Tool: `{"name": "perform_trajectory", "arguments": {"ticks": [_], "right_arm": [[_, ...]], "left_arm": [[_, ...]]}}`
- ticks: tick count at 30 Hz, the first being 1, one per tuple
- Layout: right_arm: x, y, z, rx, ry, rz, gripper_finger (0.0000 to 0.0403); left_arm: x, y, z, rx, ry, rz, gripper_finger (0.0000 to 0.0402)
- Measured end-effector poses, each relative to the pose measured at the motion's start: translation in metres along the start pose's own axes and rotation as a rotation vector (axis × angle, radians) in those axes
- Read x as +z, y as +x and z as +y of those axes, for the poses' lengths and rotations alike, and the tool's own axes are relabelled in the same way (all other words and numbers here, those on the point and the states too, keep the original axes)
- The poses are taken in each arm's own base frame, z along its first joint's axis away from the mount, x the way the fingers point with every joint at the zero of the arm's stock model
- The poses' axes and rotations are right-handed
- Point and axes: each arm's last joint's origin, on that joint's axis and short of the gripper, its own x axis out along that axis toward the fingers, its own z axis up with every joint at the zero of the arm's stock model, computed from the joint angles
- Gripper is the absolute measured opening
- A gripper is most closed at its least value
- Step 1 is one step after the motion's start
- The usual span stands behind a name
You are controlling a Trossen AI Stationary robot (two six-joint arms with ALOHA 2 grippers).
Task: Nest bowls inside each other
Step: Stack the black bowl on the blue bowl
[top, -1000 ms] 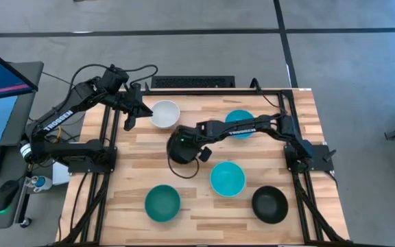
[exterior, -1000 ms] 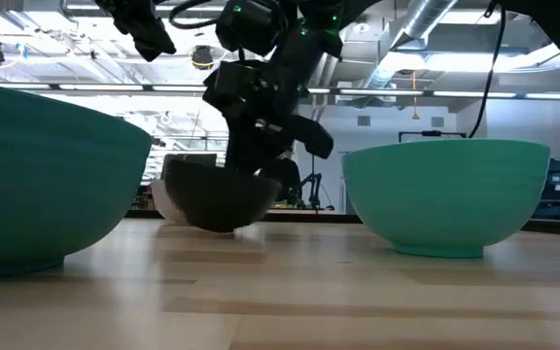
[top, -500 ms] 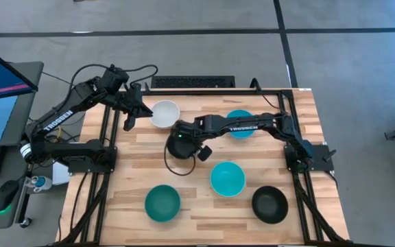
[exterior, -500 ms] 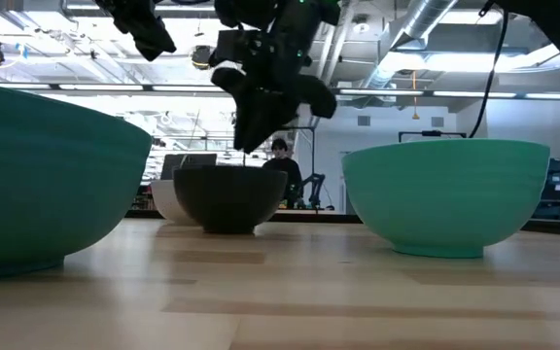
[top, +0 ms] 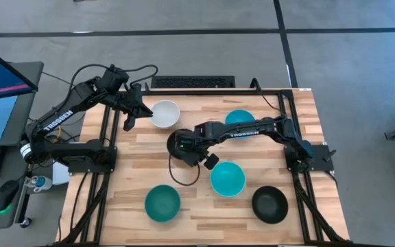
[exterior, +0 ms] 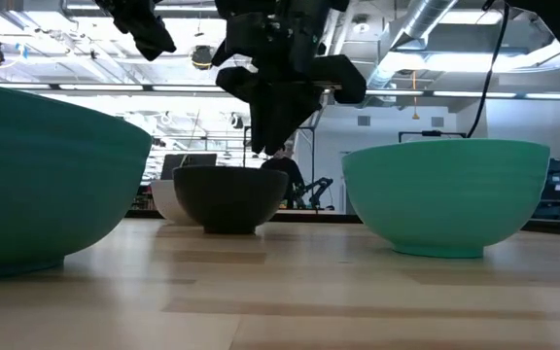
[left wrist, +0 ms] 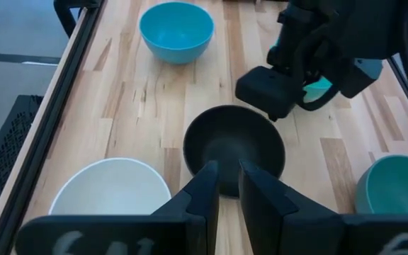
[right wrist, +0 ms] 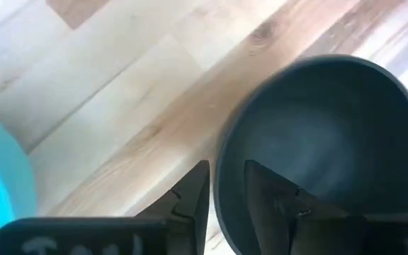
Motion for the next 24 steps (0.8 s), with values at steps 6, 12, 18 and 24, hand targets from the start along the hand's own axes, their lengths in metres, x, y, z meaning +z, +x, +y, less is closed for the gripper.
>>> {"name": "perform_trajectory", "arguments": {"ticks": [6, 12, 18, 24], "right_arm": [[0.004, 0.000, 0.003, 0.001, -0.008, -0.005, 0.0114], [0.002, 0.003, -0.007, -0.047, 0.009, -0.036, 0.0114], [-0.006, 0.006, -0.013, -0.020, 0.089, -0.098, 0.0114], [-0.004, 0.010, -0.010, -0.009, 0.082, -0.094, 0.0114]], "left_arm": [[0.000, 0.000, 0.000, 0.000, -0.006, -0.001, 0.0045], [0.000, 0.000, 0.000, 0.001, -0.006, -0.001, 0.0045], [0.000, 0.000, 0.000, 0.001, -0.006, -0.001, 0.0045], [0.000, 0.000, 0.000, 0.002, -0.001, -0.003, 0.0045]]}}
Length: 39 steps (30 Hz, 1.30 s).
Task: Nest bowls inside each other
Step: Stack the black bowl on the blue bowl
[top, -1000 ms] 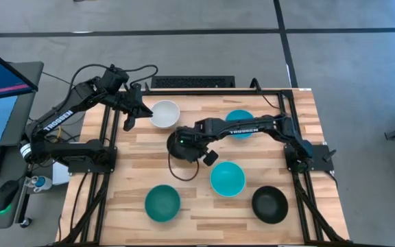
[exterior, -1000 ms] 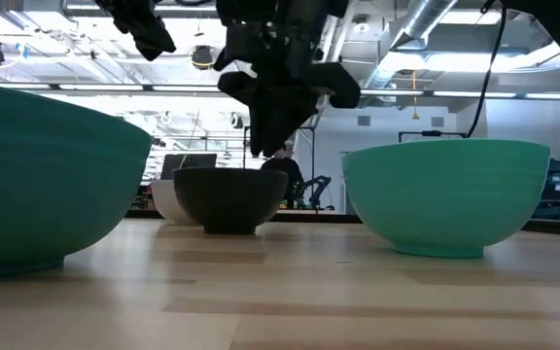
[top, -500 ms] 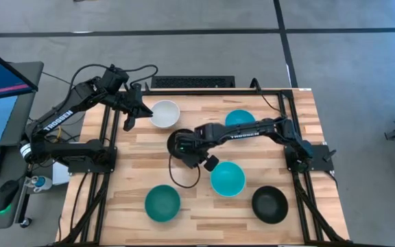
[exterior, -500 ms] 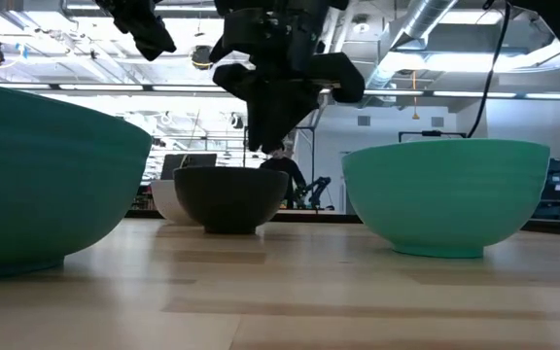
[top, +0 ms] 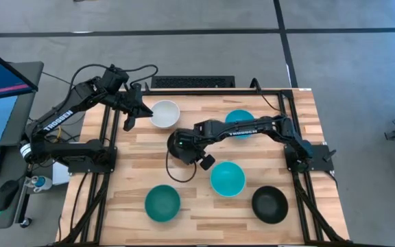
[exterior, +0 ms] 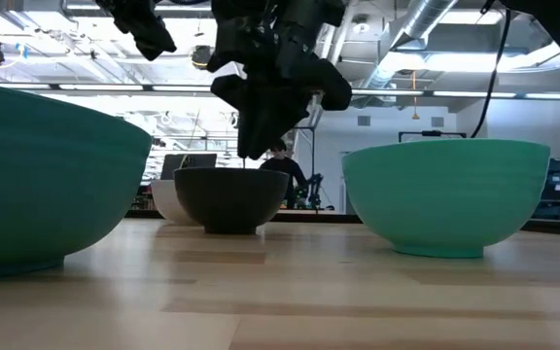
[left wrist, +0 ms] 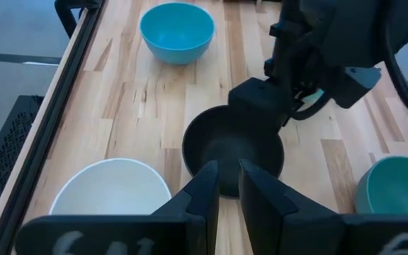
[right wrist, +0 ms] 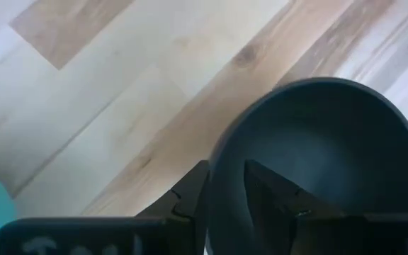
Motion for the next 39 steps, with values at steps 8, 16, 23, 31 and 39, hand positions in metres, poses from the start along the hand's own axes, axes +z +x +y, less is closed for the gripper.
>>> {"name": "perform_trajectory", "arguments": {"ticks": [8, 16, 23, 31, 39], "right_arm": [[0.002, 0.000, -0.003, -0.030, -0.003, -0.030, 0.0114], [0.003, 0.000, -0.003, -0.019, -0.004, -0.042, 0.0114], [-0.002, 0.013, 0.003, 0.011, 0.003, -0.055, 0.0114], [-0.005, 0.022, 0.004, -0.007, 0.004, -0.046, 0.0114], [-0.008, 0.021, 0.000, -0.026, 0.027, -0.056, 0.0112]], "left_arm": [[0.002, 0.000, 0.001, 0.011, 0.019, -0.022, 0.0045], [0.002, 0.000, 0.001, 0.010, 0.018, -0.021, 0.0045], [0.002, 0.000, 0.001, 0.010, 0.017, -0.021, 0.0045], [0.002, 0.000, 0.001, 0.010, 0.017, -0.020, 0.0045], [0.002, 0.000, 0.001, 0.010, 0.009, -0.020, 0.0045]]}}
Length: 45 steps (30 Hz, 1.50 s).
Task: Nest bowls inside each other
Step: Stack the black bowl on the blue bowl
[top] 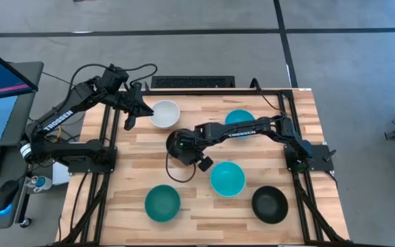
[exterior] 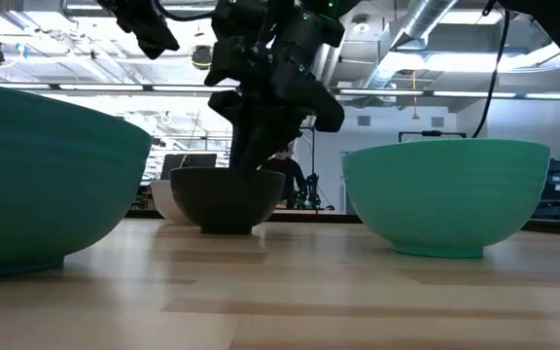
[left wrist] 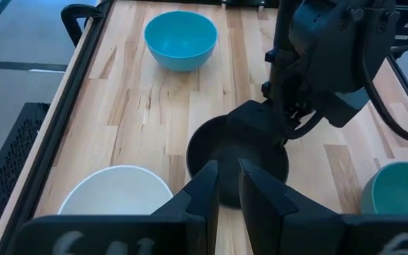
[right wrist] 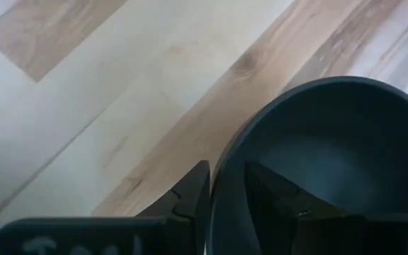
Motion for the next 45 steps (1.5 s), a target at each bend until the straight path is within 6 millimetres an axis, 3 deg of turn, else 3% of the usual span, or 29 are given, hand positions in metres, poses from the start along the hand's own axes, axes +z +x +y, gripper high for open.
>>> {"name": "perform_trajectory", "arguments": {"ticks": [6, 15, 24, 28, 34, 41, 45], "right_arm": [[-0.001, 0.001, -0.002, -0.004, 0.038, -0.012, 0.0100], [-0.014, 0.018, 0.010, 0.043, 0.044, 0.030, 0.0076], [-0.012, 0.015, 0.002, -0.048, 0.056, 0.042, 0.0014], [-0.012, 0.014, 0.002, -0.065, 0.124, 0.061, 0.0021], [-0.010, -0.016, 0.008, -0.072, 0.256, 0.083, 0.0012], [0.001, -0.083, 0.007, -0.180, 0.408, -0.060, 0.0012], [0.003, -0.110, 0.012, -0.203, 0.448, -0.114, 0.0012]], "left_arm": [[0.000, 0.000, 0.000, 0.000, 0.000, 0.000, 0.0045], [0.000, 0.000, 0.000, 0.000, -0.008, -0.001, 0.0045], [0.000, 0.000, 0.000, 0.001, -0.018, -0.002, 0.0045], [0.000, 0.000, 0.000, 0.001, -0.018, -0.001, 0.0045], [0.000, 0.000, 0.000, 0.001, -0.016, -0.001, 0.0045], [0.000, 0.000, 0.000, 0.001, -0.003, -0.001, 0.0045], [0.000, 0.000, -0.001, -0.029, -0.012, -0.014, 0.0045]]}}
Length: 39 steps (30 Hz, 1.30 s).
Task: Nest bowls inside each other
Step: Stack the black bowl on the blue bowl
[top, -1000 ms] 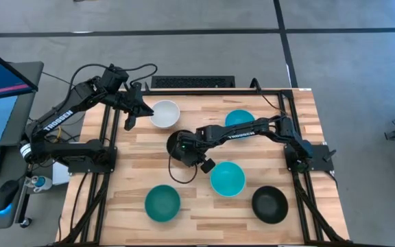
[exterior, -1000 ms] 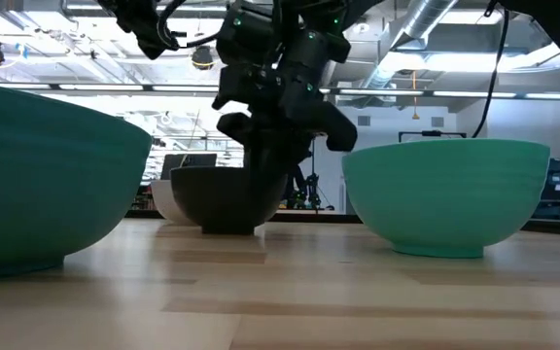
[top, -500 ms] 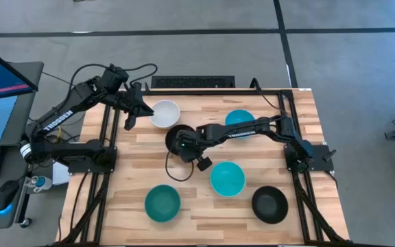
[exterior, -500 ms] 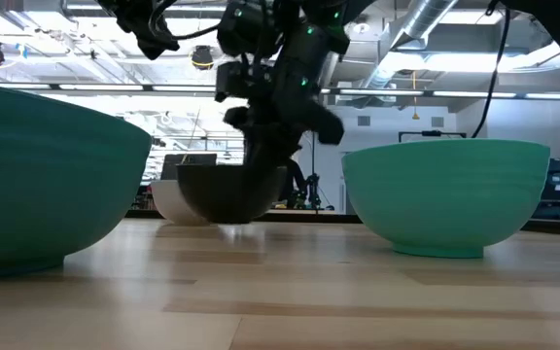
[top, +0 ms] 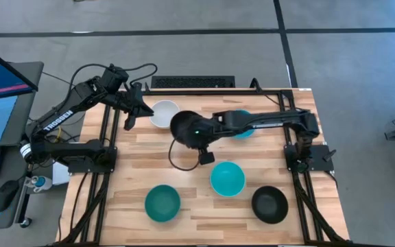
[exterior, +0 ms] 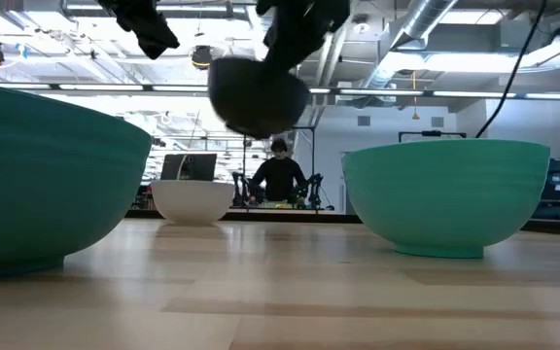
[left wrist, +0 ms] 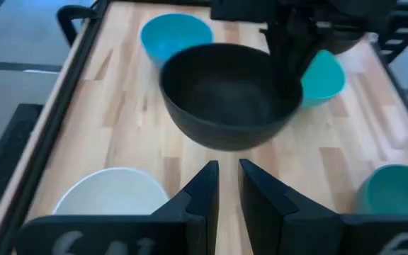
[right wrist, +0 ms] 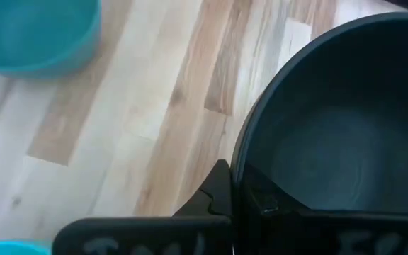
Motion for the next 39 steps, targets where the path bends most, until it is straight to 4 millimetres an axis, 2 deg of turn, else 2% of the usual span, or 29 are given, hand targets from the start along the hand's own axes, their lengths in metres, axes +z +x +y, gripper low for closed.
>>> {"name": "perform_trajectory", "arguments": {"ticks": [3, 6, 10, 18, 26, 31, 39], "right_arm": [[0.000, -0.014, 0.001, -0.004, 0.038, -0.032, 0.0015], [-0.009, -0.016, 0.005, 0.013, 0.075, -0.032, 0.0015], [-0.027, -0.014, 0.015, 0.017, 0.093, -0.050, 0.0012], [-0.071, -0.023, 0.031, -0.001, 0.192, -0.133, 0.0015], [-0.103, -0.054, 0.057, 0.021, 0.211, -0.170, 0.0012], [-0.120, -0.075, 0.080, 0.069, 0.180, -0.151, 0.0012], [-0.126, -0.103, 0.121, 0.180, 0.070, -0.145, 0.0012]], "left_arm": [[0.000, 0.000, -0.001, -0.026, -0.001, -0.012, 0.0045], [-0.001, 0.000, -0.001, -0.030, -0.001, -0.004, 0.0045], [-0.001, 0.000, -0.001, -0.031, 0.003, -0.002, 0.0045], [0.000, 0.000, -0.001, -0.028, 0.019, -0.006, 0.0045], [0.004, 0.000, 0.001, -0.014, -0.048, -0.040, 0.0045], [0.010, 0.000, 0.005, 0.019, -0.073, -0.097, 0.0045], [0.015, 0.018, 0.015, 0.089, -0.147, -0.066, 0.0045]]}}
